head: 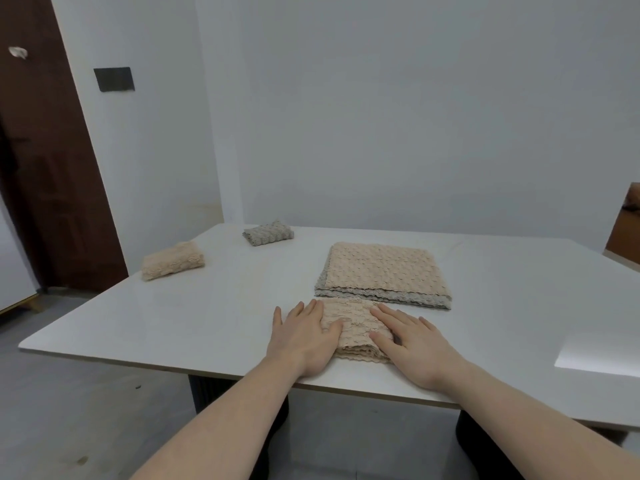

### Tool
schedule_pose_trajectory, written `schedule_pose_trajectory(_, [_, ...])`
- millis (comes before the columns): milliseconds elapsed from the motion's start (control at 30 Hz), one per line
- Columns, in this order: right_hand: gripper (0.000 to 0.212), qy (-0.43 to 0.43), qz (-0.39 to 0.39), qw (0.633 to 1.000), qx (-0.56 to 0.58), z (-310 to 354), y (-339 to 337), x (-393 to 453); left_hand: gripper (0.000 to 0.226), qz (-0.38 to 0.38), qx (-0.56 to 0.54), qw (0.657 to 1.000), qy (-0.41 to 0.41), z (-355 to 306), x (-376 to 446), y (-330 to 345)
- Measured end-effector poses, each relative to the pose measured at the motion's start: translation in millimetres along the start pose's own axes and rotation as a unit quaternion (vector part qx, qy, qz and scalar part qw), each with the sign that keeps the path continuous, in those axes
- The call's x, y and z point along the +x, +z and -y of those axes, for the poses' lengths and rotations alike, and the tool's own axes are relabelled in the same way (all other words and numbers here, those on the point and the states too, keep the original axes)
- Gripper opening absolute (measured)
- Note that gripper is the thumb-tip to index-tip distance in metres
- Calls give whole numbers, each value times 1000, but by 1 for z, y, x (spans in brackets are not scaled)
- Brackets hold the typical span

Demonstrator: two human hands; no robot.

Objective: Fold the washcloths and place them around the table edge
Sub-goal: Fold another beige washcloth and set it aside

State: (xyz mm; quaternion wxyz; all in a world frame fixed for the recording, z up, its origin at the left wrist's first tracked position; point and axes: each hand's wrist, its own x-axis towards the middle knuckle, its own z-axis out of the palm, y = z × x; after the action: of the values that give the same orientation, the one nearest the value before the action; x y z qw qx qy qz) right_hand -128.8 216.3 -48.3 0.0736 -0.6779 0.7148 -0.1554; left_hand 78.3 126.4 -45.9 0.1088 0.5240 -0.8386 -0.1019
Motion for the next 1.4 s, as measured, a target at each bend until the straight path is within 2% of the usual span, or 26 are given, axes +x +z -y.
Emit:
schedule_pose_trajectory(333, [67, 19, -61, 997, 48, 10, -9, -12, 73, -23, -22, 999, 0, 1, 0, 2])
schedule_pose_trajectory(533, [66, 20, -50, 998, 21, 12, -9, -8, 73, -29, -37, 999, 15, 2, 0, 4])
schedule_pose_trajectory(733, [62, 17, -26, 1000, -5, 6, 3, -1, 66, 9, -23, 999, 49, 5, 1, 6])
schedule_pose_trajectory(933, [60, 10, -19, 1000, 17, 2, 9, 2, 63, 44, -32, 997, 61, 6, 3, 3])
schedule_pose_trajectory(1100, [56, 44, 21, 995, 82, 5, -10, 5, 48, 35, -82, 995, 50, 4, 3, -7])
schedule_pose_trajectory(1200, [45, 114, 42, 971, 204, 14, -28, 10, 47, 112, -143, 983, -9, -10, 6, -29])
schedule_pose_trajectory(1267, [47, 191, 77, 929, 307, 30, -56, 14, 45, 175, -240, 950, -94, -30, 6, -63])
schedule_pose_trajectory(1333, [47, 252, 84, 889, 374, 49, -91, 11, 46, 188, -326, 911, -172, -54, -1, -100])
schedule_pose_trajectory(1400, [40, 285, 88, 860, 414, 69, -130, 2, 48, 163, -367, 890, -216, -71, -14, -131])
